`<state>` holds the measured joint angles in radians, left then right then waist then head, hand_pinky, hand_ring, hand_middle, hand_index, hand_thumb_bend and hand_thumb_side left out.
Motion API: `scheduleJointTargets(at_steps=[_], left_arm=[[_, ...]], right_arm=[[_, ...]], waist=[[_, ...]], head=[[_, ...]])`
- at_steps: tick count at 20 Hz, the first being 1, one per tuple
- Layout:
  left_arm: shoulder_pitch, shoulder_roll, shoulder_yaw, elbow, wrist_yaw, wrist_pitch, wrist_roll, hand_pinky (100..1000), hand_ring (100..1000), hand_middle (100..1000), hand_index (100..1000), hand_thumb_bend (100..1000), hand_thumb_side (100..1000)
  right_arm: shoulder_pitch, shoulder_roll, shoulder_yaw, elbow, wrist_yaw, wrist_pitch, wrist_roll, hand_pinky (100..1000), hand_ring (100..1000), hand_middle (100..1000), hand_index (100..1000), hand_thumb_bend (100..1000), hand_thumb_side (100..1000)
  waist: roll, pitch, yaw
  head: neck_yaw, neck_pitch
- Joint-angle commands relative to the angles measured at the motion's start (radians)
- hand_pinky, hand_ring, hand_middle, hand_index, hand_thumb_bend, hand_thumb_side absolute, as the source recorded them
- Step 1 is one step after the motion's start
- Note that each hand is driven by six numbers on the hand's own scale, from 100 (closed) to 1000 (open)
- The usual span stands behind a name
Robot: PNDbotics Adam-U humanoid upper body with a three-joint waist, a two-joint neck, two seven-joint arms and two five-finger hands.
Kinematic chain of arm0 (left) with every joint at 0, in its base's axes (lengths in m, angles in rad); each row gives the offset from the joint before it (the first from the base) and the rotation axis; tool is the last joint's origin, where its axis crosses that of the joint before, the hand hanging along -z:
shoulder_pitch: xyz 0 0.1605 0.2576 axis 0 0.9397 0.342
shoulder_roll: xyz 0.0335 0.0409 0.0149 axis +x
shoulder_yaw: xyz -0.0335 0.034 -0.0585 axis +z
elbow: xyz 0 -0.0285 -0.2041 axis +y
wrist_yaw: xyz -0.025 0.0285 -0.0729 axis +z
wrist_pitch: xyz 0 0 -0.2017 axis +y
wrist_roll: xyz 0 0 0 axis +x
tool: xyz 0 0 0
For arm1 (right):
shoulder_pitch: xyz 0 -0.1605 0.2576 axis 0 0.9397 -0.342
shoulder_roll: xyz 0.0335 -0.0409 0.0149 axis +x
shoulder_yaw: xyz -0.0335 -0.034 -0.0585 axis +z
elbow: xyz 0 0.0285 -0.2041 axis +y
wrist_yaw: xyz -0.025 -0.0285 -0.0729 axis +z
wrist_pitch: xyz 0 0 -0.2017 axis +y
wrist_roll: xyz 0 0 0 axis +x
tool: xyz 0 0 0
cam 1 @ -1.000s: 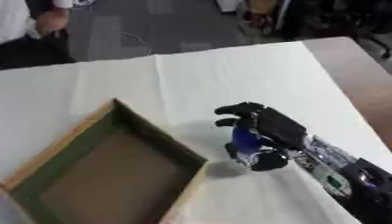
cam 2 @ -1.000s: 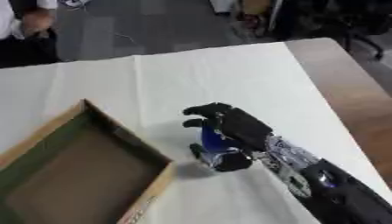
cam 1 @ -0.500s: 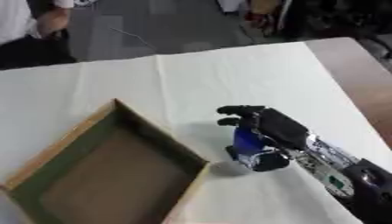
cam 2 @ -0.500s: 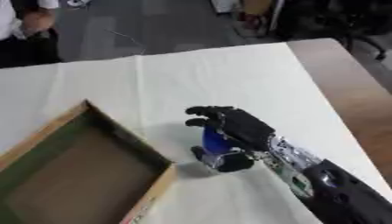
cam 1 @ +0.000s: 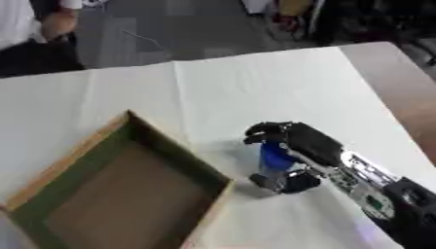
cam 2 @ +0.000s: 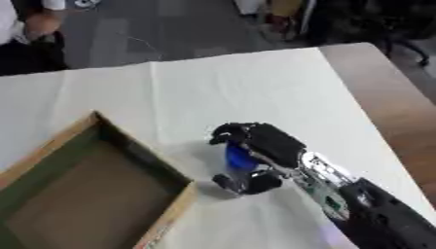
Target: Pick up objects on the table and place them in the box.
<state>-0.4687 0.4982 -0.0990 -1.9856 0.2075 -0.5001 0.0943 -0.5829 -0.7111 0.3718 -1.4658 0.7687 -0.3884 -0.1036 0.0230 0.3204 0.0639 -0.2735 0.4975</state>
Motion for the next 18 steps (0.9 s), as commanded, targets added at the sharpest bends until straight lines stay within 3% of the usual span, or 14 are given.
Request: scheduleJointTargets(at_steps=[1, 2, 3, 4, 8, 18], left_arm=[[-0.014, 0.008, 0.004, -0.014, 0.003, -0.002, -0.003, 590, 770, 978, 871, 100, 806], [-0.014, 0.008, 0.004, -0.014, 0.003, -0.002, -0.003, 590, 770, 978, 871, 100, 806], [-0.014, 0.008, 0.004, -0.014, 0.003, -0.001, -0.004, 590, 770, 978, 871, 100, 806], [-0.014, 0.008, 0.004, -0.014, 0.002, -0.001, -0.004, 590, 770, 978, 871, 100, 806], [-0.014, 0.008, 0.004, -0.014, 0.003, -0.002, -0.004, 590, 771, 978, 871, 100, 806], [-0.014, 0.007, 0.004, -0.014, 0.002, -0.002, -0.005, 590, 771, 978, 871, 100, 806]], right_arm=[[-0.004, -0.005, -0.014, -0.011, -0.004, -0.011, -0.028, 100, 100, 244, 376, 377, 409], [-0.002, -0.004, -0.014, -0.010, -0.007, -0.015, -0.042, 100, 100, 244, 376, 377, 409], [0.000, -0.003, -0.013, -0.009, -0.008, -0.019, -0.054, 100, 100, 150, 293, 393, 325], [0.001, -0.001, -0.013, -0.008, -0.006, -0.022, -0.064, 100, 100, 100, 242, 355, 298], [0.006, 0.006, -0.010, 0.003, 0.009, -0.034, -0.097, 100, 100, 100, 165, 322, 258], [0.013, 0.017, -0.003, 0.035, -0.036, -0.065, -0.117, 100, 100, 100, 133, 302, 224]], waist=[[0.000, -0.017, -0.001], [0.001, -0.016, -0.002], [0.001, -0.017, -0.002], [0.001, -0.017, -0.002], [0.001, -0.017, -0.002], [0.003, -0.016, -0.003]], head=[[-0.004, -0.012], [-0.004, -0.012], [-0.004, -0.012], [-0.004, -0.012], [-0.003, -0.013], [-0.001, -0.012]])
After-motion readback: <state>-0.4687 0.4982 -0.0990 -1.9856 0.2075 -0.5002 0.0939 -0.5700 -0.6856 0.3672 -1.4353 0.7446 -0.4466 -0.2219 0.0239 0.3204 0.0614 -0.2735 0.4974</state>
